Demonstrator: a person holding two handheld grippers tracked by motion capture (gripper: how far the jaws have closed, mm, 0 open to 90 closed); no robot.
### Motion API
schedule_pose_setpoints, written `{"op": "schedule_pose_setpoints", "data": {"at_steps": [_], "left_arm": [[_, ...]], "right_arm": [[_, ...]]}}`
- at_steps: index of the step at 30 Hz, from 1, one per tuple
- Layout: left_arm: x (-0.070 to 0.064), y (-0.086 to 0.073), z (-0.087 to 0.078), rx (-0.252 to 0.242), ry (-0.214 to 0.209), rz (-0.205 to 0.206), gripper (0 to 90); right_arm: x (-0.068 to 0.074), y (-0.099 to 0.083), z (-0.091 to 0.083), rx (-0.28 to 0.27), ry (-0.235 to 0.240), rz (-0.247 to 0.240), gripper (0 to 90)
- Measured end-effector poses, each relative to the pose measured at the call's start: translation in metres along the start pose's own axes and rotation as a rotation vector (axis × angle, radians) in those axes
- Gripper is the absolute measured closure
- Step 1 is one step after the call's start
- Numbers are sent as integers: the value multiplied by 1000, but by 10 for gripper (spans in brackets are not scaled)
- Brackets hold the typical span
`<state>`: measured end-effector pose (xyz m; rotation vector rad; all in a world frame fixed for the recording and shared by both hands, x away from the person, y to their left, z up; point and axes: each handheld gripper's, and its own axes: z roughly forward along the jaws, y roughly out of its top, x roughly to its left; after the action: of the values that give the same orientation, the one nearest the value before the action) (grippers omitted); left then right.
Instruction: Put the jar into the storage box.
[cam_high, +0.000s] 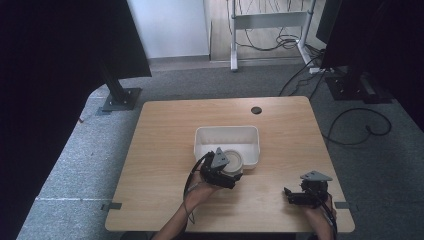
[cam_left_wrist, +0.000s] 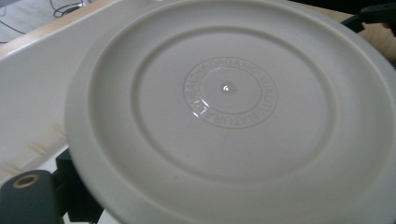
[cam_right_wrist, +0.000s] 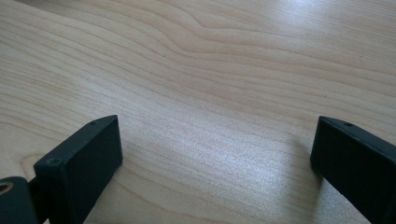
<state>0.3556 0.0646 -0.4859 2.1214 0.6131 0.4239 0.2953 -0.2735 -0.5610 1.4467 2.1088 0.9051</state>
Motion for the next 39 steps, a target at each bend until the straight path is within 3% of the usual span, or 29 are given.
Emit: {"op": "schedule_pose_setpoints", "data": {"at_steps": [16,27,39], "left_arm": [[18,8,9,5,60,-21,96],[25,14,27,14,99,-35,97],[29,17,44,13,171,-93,97]], "right_arm": [[0,0,0,0,0,0,17],[0,0,0,0,0,0,17],[0,0,0,0,0,1,17]]}}
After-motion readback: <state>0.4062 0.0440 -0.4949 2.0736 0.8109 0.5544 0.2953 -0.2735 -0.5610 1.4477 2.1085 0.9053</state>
